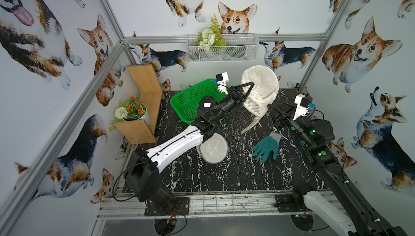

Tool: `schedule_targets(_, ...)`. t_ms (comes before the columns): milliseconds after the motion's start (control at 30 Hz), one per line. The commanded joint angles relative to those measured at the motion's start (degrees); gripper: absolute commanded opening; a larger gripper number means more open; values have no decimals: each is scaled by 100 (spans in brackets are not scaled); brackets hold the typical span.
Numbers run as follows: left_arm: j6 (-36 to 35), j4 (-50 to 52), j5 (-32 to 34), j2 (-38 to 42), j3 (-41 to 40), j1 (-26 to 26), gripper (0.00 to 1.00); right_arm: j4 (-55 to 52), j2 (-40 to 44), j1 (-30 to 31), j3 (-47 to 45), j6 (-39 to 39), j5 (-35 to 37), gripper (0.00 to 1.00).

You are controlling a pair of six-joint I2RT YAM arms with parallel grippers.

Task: Turn the laundry bag inside out
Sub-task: Turn over the laundry bag.

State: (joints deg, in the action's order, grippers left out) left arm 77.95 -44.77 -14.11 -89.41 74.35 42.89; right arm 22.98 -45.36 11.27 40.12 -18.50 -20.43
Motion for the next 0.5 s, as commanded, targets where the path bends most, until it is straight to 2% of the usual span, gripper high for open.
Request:
schedule_targets(0, 142, -169, 233, -40, 58, 59, 0, 395, -102, 33, 59, 751, 47, 58)
schedule_targets(100, 196, -207, 279, -51, 62, 87, 0, 373, -213, 50, 146, 954, 168, 39)
schedule_targets(233, 259, -241, 422, -67, 97, 105, 0, 469, -247, 109, 115, 1025, 150, 2)
schedule_targets(333, 416, -416, 704, -115, 114, 106, 0, 429, -220, 348, -183, 999, 219, 0)
schedule_targets(467, 596, -571, 1337, -237, 170, 173, 0, 1255, -96, 1069, -1283, 840, 1084, 0)
